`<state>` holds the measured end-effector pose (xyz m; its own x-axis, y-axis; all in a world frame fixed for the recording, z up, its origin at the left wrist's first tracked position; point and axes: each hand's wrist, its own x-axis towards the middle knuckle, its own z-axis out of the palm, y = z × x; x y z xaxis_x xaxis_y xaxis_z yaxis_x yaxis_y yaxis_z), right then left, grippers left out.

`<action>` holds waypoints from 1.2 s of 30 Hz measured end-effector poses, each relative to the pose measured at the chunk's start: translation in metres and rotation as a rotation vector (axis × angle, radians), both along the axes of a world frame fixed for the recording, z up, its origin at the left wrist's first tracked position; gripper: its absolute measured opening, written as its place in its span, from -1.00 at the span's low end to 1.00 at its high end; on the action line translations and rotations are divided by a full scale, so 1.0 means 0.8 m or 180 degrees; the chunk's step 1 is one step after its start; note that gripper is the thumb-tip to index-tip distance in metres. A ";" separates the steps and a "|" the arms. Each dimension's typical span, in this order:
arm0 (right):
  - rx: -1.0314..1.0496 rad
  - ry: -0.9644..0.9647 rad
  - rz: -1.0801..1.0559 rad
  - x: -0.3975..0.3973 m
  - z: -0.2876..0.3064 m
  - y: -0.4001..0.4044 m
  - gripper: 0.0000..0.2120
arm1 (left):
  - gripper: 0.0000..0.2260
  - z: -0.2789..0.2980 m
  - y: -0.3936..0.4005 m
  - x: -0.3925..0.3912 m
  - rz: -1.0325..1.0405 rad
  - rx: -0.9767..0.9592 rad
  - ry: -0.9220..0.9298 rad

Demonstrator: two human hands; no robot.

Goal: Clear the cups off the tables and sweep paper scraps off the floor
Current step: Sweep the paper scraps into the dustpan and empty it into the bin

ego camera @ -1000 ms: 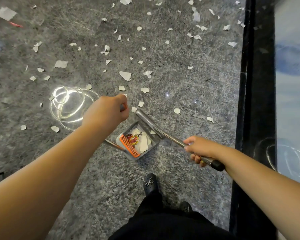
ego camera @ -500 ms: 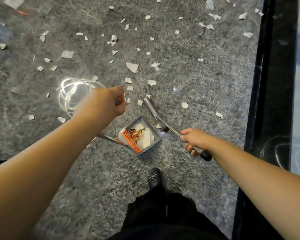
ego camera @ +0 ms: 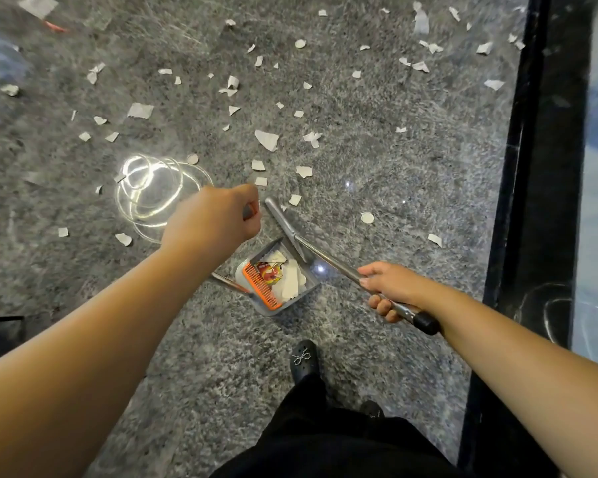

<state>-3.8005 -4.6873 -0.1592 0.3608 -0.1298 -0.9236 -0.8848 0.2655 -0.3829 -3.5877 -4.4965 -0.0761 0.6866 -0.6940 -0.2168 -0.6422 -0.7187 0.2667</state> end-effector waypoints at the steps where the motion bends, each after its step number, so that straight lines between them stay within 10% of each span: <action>1: -0.0004 0.0003 -0.0050 0.000 0.000 0.001 -0.68 | -0.89 0.001 0.000 0.000 0.0008 -0.0005 0.0001; 12: 0.0222 0.0133 -0.0691 0.038 -0.044 0.000 -0.59 | -0.87 -0.006 -0.001 0.003 0.0021 -0.0060 -0.0073; 36: -0.0345 -0.0026 0.0188 0.075 -0.022 -0.061 -0.59 | -0.92 0.010 0.023 0.041 0.0930 -0.0341 0.0058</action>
<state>-3.7408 -4.7363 -0.1771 0.3782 -0.2071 -0.9023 -0.8944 0.1697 -0.4138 -3.5546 -4.4783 -0.0682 0.8571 -0.4874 -0.1671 -0.4070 -0.8393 0.3604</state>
